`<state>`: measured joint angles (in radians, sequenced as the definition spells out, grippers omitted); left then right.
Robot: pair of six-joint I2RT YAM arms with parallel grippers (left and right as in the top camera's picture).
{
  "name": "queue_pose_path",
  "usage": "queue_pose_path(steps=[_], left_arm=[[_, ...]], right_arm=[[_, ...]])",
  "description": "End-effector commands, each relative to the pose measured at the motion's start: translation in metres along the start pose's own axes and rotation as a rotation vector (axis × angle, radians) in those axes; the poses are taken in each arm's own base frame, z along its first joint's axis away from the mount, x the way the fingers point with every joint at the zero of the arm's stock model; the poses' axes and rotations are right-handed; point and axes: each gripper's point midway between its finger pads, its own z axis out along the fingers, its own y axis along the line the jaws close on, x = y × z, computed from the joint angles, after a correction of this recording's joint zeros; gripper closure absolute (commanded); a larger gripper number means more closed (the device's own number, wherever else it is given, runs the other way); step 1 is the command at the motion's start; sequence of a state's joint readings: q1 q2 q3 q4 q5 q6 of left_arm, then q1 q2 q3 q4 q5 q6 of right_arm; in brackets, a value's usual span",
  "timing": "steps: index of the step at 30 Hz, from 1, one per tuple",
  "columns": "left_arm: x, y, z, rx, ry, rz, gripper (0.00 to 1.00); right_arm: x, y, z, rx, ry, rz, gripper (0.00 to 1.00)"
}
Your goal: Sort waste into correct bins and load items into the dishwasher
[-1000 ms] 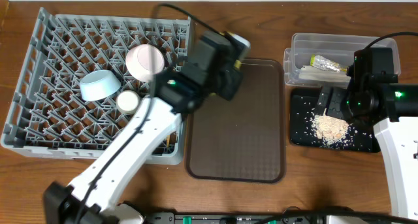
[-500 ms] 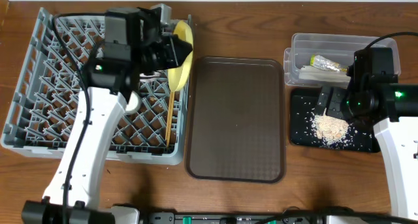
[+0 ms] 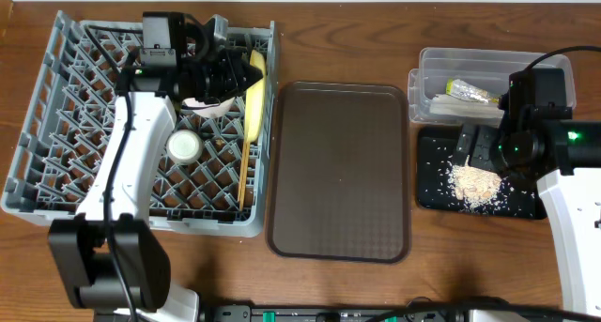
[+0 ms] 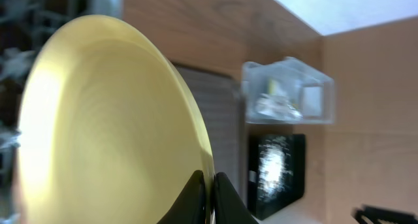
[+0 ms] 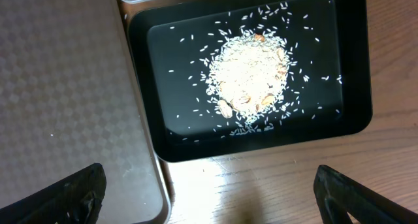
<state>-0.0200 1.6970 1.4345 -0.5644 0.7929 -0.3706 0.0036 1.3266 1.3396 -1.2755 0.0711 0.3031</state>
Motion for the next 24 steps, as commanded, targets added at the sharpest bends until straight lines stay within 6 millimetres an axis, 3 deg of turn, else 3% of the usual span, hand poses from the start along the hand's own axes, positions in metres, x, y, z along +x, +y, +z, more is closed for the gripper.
queue_pose_path(steps=[1,2,3,5,6,7,12,16,19,24], left_arm=[[-0.008,0.039,0.002,-0.148,-0.04,-0.046,0.92],[-0.011,0.043,0.0,-0.169,-0.052,-0.046,0.88],[-0.014,0.047,-0.004,-0.178,-0.063,-0.018,0.66],[-0.015,0.051,-0.008,-0.185,-0.064,-0.027,0.38],[-0.015,0.053,-0.012,-0.189,-0.067,-0.035,0.28],[-0.016,0.054,-0.016,-0.192,-0.073,-0.039,0.25],[-0.021,0.034,-0.039,-0.178,-0.127,0.045,0.18],[-0.012,0.013,-0.059,-0.246,-0.164,0.14,0.17],[0.009,0.011,-0.059,-0.393,-0.13,0.241,0.16],[0.052,0.034,-0.059,-0.655,0.003,0.276,0.11]], right_arm=[[-0.001,-0.002,-0.002,0.002,-0.007,-0.008,0.01],[-0.001,-0.002,-0.002,0.002,-0.007,-0.008,0.01],[-0.001,-0.002,-0.002,0.002,-0.008,-0.008,0.01],[-0.001,-0.002,-0.002,0.002,-0.008,-0.008,0.01],[-0.001,-0.002,-0.002,0.002,-0.008,-0.008,0.01],[-0.001,-0.002,-0.002,0.002,-0.008,-0.008,0.01],[-0.006,0.0,-0.002,-0.004,-0.027,-0.007,0.01],[-0.025,0.013,-0.004,-0.069,-0.1,-0.004,0.01],[-0.055,0.035,-0.011,-0.178,-0.224,-0.026,0.01],[-0.089,0.048,-0.018,-0.212,-0.362,-0.127,0.01]])
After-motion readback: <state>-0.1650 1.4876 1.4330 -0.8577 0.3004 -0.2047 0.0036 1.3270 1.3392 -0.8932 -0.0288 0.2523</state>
